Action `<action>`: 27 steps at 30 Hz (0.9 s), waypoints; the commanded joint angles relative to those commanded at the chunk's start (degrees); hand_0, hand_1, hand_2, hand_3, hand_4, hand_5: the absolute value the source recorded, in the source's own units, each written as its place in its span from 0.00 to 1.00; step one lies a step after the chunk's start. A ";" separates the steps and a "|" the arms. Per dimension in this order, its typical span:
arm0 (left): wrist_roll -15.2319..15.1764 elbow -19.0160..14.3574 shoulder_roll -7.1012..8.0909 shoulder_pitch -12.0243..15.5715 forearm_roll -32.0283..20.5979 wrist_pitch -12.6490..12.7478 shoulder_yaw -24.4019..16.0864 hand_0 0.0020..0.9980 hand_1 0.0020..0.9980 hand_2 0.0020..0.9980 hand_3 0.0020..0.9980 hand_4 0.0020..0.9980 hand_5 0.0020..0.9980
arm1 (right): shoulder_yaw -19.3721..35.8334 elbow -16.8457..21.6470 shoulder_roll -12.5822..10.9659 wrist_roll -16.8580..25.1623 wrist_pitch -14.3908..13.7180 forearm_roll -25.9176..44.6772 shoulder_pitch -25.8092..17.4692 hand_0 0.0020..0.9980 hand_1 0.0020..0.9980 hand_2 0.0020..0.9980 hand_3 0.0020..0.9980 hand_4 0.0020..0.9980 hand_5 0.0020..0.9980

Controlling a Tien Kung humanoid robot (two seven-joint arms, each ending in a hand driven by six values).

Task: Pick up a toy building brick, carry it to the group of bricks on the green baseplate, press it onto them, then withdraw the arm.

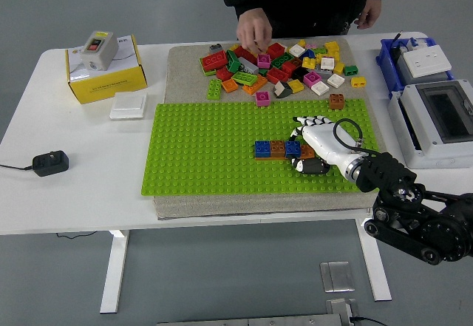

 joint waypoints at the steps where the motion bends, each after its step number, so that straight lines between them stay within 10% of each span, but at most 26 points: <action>1: -0.01 0.00 0.00 0.00 0.04 -0.01 -0.03 0.64 0.61 0.59 0.72 0.42 0.72 | 0.00 -0.07 0.02 0.04 0.00 0.02 0.00 1.00 1.00 1.00 0.57 0.45 0.35; 27: -0.48 0.00 -0.06 -0.08 -0.35 -0.28 0.76 0.64 0.61 0.58 0.72 0.44 0.70 | -1.39 -2.08 0.59 2.03 -0.22 1.75 0.91 1.00 1.00 1.00 0.57 0.46 0.36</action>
